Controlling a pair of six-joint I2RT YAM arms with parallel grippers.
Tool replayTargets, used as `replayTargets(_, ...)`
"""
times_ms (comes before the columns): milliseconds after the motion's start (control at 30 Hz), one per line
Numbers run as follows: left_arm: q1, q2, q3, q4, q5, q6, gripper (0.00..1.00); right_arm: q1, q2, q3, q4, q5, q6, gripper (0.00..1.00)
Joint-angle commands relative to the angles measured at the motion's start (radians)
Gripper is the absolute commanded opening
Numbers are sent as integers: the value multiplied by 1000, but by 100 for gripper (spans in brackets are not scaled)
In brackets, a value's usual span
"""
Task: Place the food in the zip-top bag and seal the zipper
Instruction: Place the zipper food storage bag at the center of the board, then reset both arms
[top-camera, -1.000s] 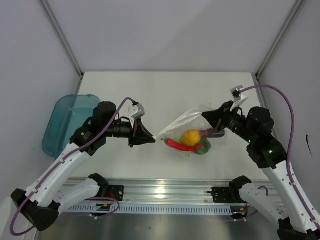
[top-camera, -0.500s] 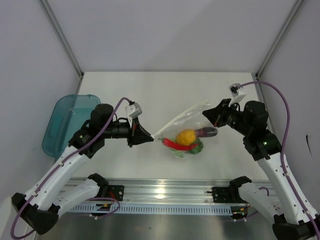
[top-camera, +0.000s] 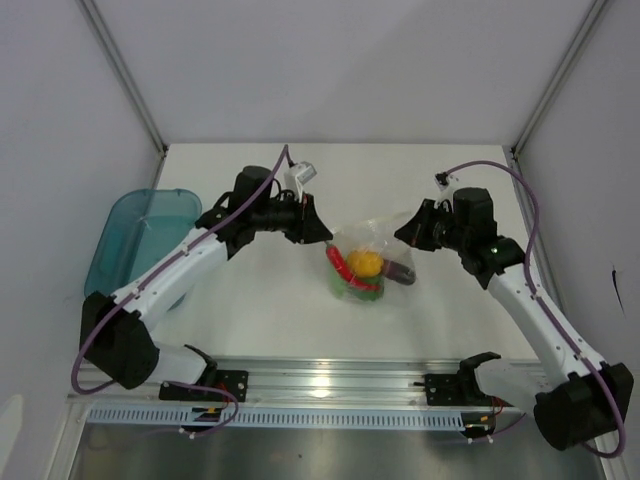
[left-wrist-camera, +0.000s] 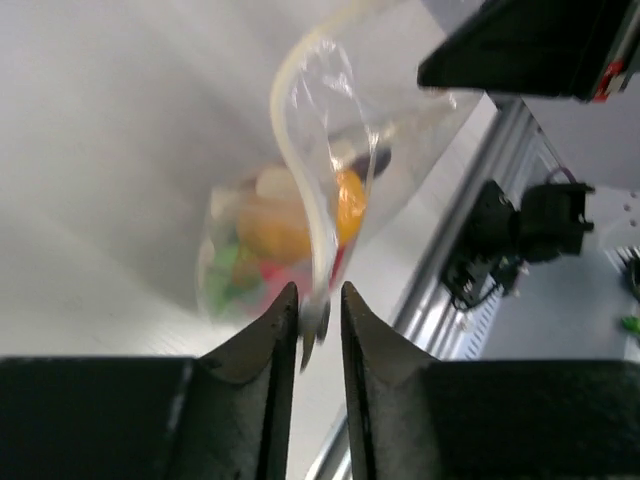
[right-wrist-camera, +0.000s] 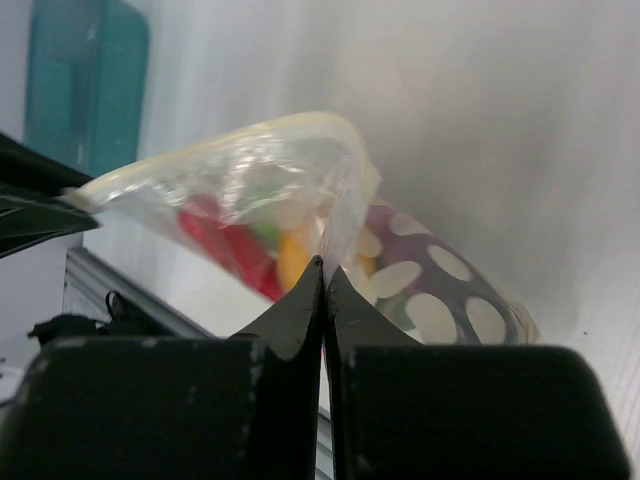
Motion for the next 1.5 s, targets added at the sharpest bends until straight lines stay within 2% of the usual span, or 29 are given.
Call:
replayTargets(0,40,81,71,145,-78,-86,28,-55,90,19,10,28,57,0)
replayTargets(100,41,126,120,167,-119,-86,59,-115,164,16,63,10,66,0)
replayTargets(133,41,150,165,147,-159,-84,90,-126,180,16,82,8,66,0)
replayTargets(167,41,157,177,136,-181,-83,99,-146,200,21,112,0,60,0)
replayTargets(367,40,19,136,151,-377,-76,99,-161,414,163,134,2,25,1)
replayTargets(433,40,-35,105,148,-415,-69,99,-163,498,220,110,25,-7,11)
replayTargets(467,40,-88,93,144,-432,-67,100,-163,519,268,88,61,-16,21)
replayTargets(567,40,-156,42,119,-431,-66,100,-161,598,332,59,103,-53,34)
replayTargets(600,40,-199,15,116,-420,-72,99,-161,607,351,59,124,-58,44)
replayTargets(633,40,-222,-20,118,-414,-87,100,-164,621,360,56,132,-66,50)
replayTargets(667,40,-245,-54,124,-405,-95,100,-163,627,368,48,138,-70,61)
replayTargets(733,40,-305,-97,128,-379,-122,99,-163,633,398,30,158,-82,71)
replayTargets(767,40,-323,-131,130,-370,-133,100,-163,630,408,4,170,-87,99)
replayTargets(933,40,-444,-246,151,-324,-173,99,-151,555,412,-83,314,-127,99)
replayTargets(1000,40,-477,-284,150,-316,-191,99,-129,502,397,-165,417,-113,99)
replayTargets(1067,40,-526,-332,150,-310,-204,99,-105,455,366,-249,456,-89,99)
replayTargets(1267,40,-665,-500,212,-267,-283,99,-48,143,69,-280,373,3,99)
replayTargets(1333,40,-700,-539,242,-244,-322,99,-20,35,20,-298,359,25,99)
replayTargets(1433,40,-773,-655,323,-190,-388,99,64,-115,-60,-315,396,66,99)
replayTargets(1467,40,-821,-675,414,-146,-408,99,79,-150,-85,-318,393,81,99)
